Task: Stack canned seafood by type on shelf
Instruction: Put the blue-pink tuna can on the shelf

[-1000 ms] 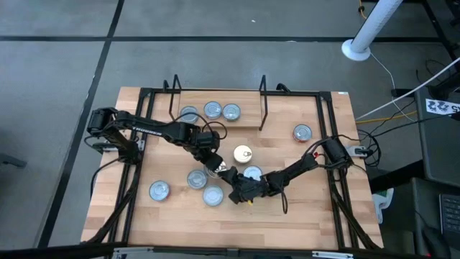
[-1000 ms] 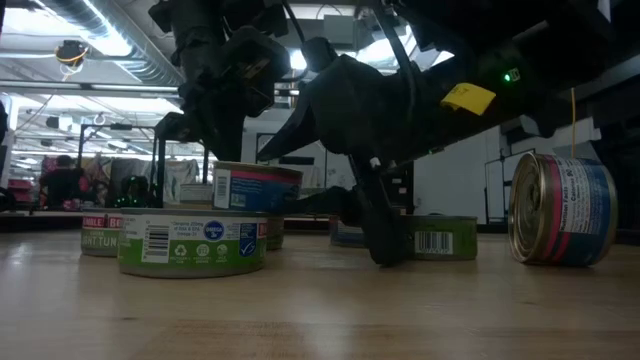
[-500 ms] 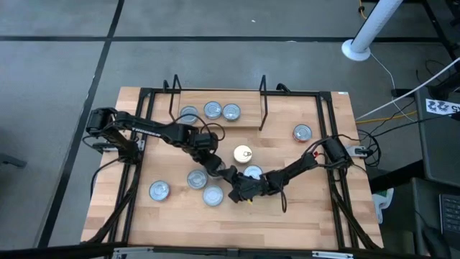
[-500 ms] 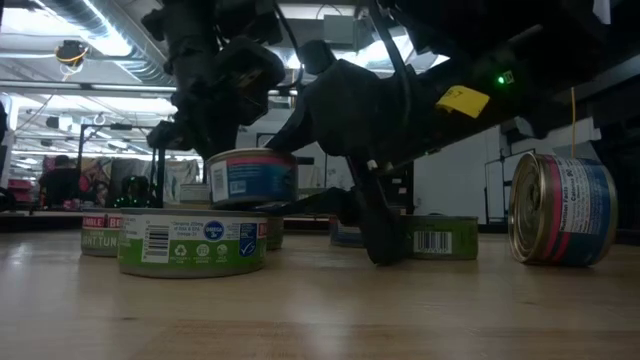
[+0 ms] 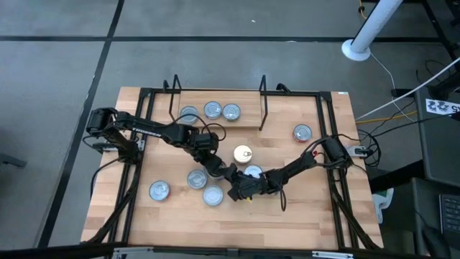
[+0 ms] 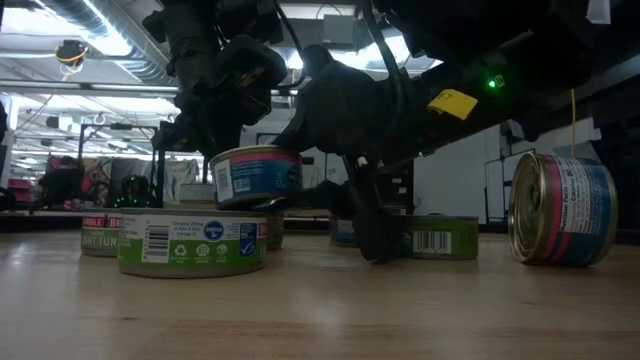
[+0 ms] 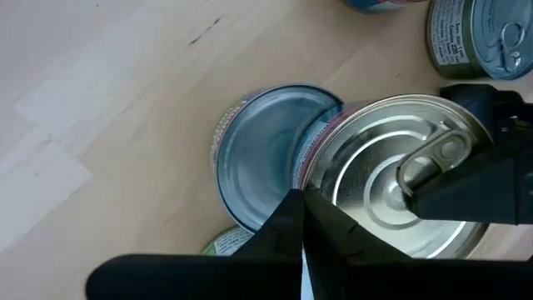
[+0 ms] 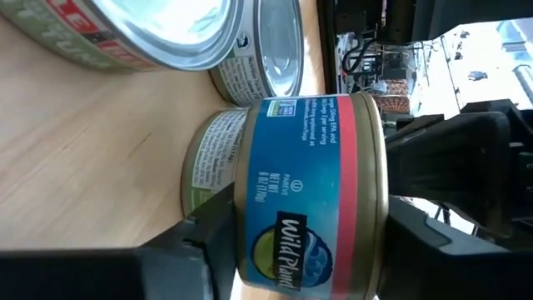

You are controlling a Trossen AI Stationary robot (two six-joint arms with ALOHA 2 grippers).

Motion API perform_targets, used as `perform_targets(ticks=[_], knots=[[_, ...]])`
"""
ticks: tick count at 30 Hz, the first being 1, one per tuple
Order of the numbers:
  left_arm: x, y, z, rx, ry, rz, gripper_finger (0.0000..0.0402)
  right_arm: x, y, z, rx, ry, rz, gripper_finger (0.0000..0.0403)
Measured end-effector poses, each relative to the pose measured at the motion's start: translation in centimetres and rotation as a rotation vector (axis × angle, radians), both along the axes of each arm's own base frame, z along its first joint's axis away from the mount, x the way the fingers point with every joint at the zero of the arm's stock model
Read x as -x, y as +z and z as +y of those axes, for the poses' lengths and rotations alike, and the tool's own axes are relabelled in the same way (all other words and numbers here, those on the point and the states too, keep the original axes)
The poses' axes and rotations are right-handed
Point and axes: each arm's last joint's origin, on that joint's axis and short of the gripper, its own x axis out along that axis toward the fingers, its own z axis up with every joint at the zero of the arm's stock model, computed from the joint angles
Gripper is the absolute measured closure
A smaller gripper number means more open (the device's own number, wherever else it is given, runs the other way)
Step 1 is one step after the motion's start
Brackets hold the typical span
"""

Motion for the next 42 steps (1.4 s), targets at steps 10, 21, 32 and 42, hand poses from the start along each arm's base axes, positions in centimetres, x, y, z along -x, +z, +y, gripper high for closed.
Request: perform_targets(ticks=[10, 21, 32, 42], knots=[[0.3, 0.5, 0.0, -0.008, -0.088, -0.021, 0.0384, 0.1, 0.2, 0.5, -0.005, 0.0, -0.024, 0.0218], [2.7, 4.4, 0.0, -0.046, -0.088, -0.11, 0.04, 0.2, 0.9, 0.4, -0.01, -0.035, -0.056, 0.0222], [4.7, 7.6, 0.5, -0.233, -0.086, -0.221, 0.0399, 0.3, 6.7, -0.6, -0.028, -0.083, -0.196, 0.0219], [5.3, 8.4, 1.0, -0.456, -0.096, -0.224, 0.0399, 0.3, 11.3, -6.3, -0.031, -0.24, -0.29, 0.0214]])
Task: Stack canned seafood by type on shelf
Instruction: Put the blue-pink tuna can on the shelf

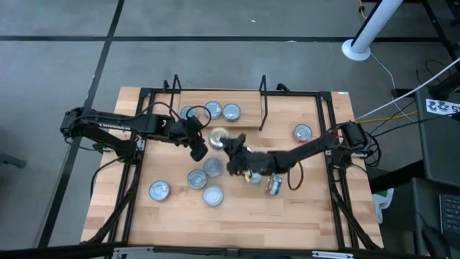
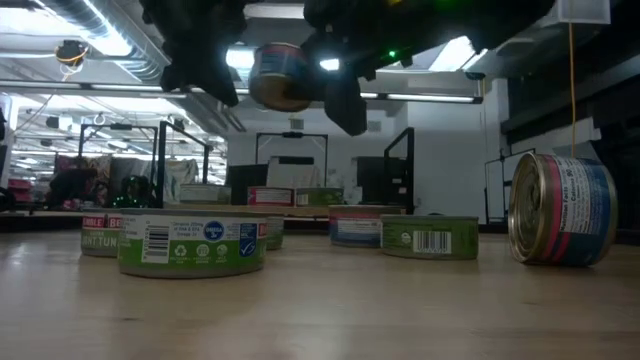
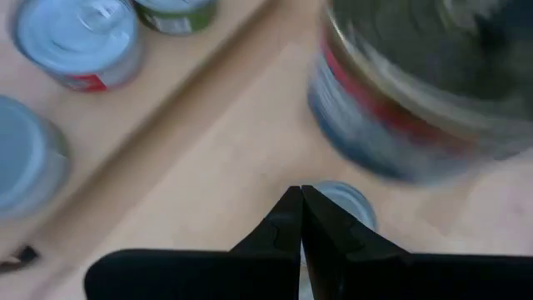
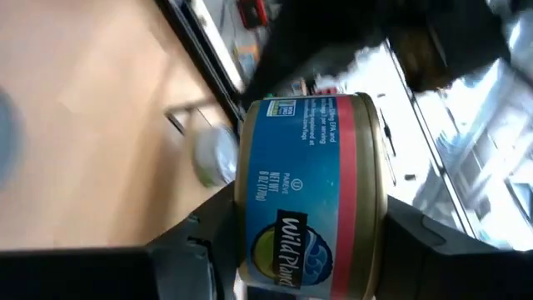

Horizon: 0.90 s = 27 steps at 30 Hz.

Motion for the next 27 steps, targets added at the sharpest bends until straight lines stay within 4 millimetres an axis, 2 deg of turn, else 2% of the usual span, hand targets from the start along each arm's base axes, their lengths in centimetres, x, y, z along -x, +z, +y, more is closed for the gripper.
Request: perform_targets(ticks=[7, 12, 17, 21, 27], knots=[[0.0, 0.1, 0.3, -0.122, 0.024, 0.014, 0.0399, 0.0, 1.5, -5.9, -0.006, -0.141, -0.035, 0.0213], [0.0, 0.1, 0.3, -0.138, 0.005, 0.021, 0.0399, 0.1, 1.0, -10.4, -0.02, -0.194, 0.016, 0.0213], [-0.2, 0.1, 0.3, -0.136, 0.009, 0.002, 0.0399, 0.8, 0.2, -14.1, -0.073, -0.268, 0.06, 0.0212], [-1.1, 0.5, 0.4, -0.155, -0.005, -0.078, 0.0399, 1.4, -0.4, -15.8, -0.107, -0.323, 0.107, 0.0212], [-2.8, 0.4, 0.7, -0.302, -0.076, -0.118, 0.0399, 1.7, -1.2, -15.9, -0.152, -0.298, 0.175, 0.0212]])
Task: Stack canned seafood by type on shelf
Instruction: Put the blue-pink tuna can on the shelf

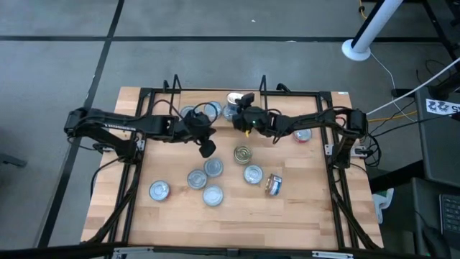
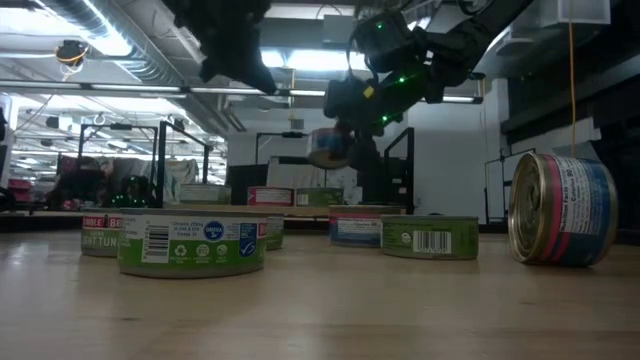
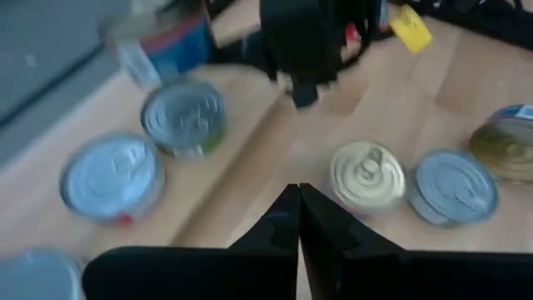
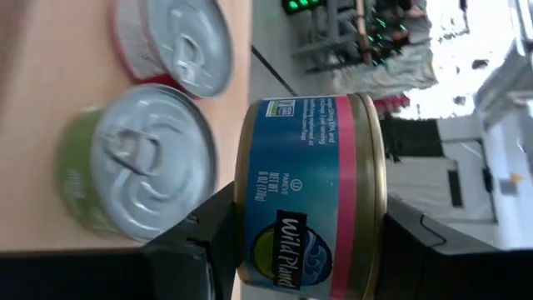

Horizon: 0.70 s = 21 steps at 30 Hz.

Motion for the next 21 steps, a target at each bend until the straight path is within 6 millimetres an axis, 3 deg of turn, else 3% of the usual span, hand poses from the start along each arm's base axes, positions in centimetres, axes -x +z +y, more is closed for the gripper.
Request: perform_targets(ticks=[7, 21], knots=[[-2.1, -1.6, 1.4, -0.174, -0.096, 0.088, 0.0373, -0.1, -0.1, 0.2, -0.028, 0.038, -0.003, 0.0212], [-5.1, -4.9, 4.2, -0.617, -0.179, 0.381, 0.0186, 0.1, -0.5, 0.2, -0.057, 0.058, 0.033, 0.0212]])
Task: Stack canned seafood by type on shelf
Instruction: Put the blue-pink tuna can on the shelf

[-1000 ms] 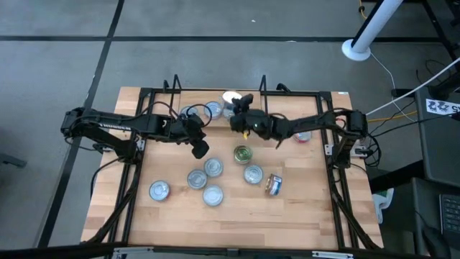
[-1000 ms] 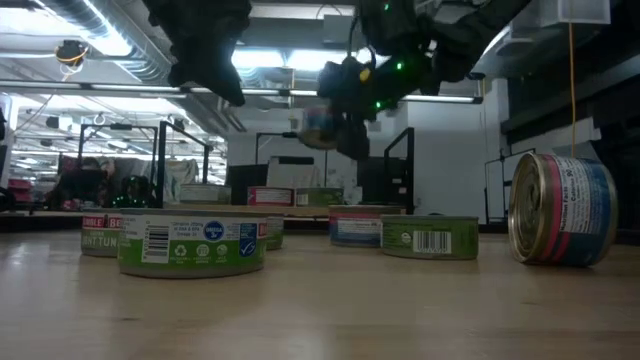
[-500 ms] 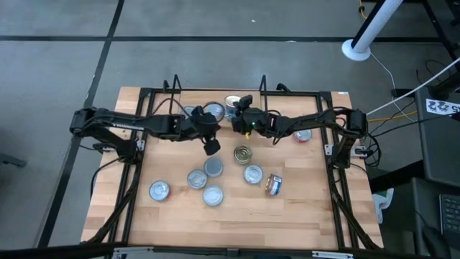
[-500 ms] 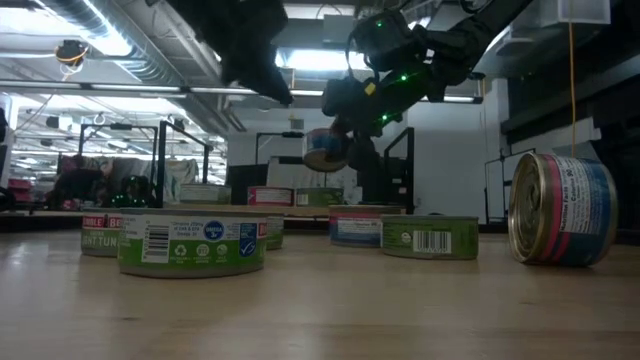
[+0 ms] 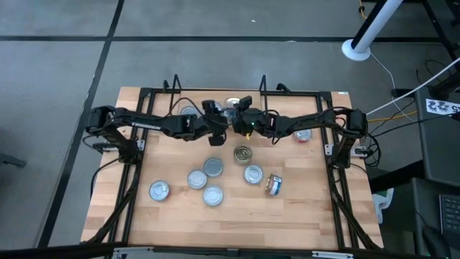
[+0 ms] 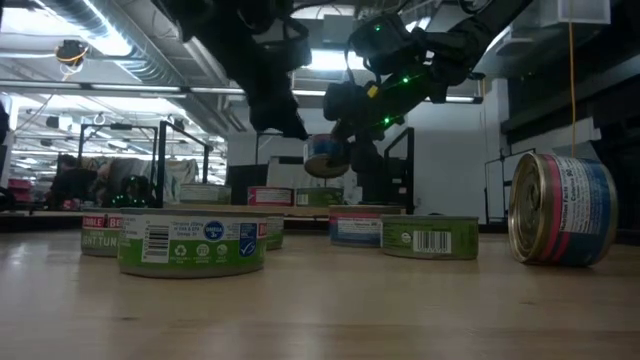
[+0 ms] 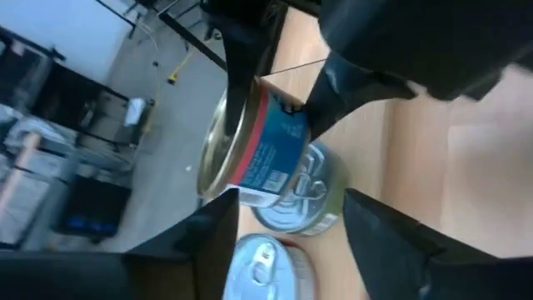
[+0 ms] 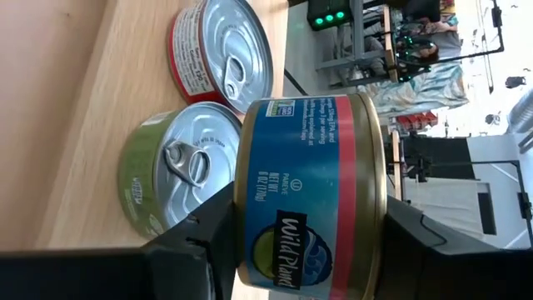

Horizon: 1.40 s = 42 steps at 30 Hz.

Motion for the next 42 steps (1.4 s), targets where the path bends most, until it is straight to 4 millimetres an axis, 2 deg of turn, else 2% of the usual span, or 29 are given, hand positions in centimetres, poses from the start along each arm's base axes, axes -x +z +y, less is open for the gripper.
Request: perform_targets(ticks=[6, 12, 25, 42], knots=[[-1.0, -1.7, 0.6, -0.09, -0.062, 0.109, 0.0139, 0.0, 0.0, 0.0, -0.004, 0.007, 0.0, 0.0212], [-1.3, -3.0, 0.8, -0.171, -0.087, 0.24, 0.0124, 0.0, 0.0, 0.0, -0.007, 0.014, 0.001, 0.0212], [-1.7, -2.2, 1.0, -0.227, -0.023, 0.161, 0.0123, -0.1, -0.1, 0.1, -0.02, 0.039, 0.0, 0.0212], [-1.8, -2.2, 1.0, -0.234, -0.031, 0.17, 0.0123, -0.2, -0.1, 0.3, -0.103, 0.077, -0.061, 0.0212]])
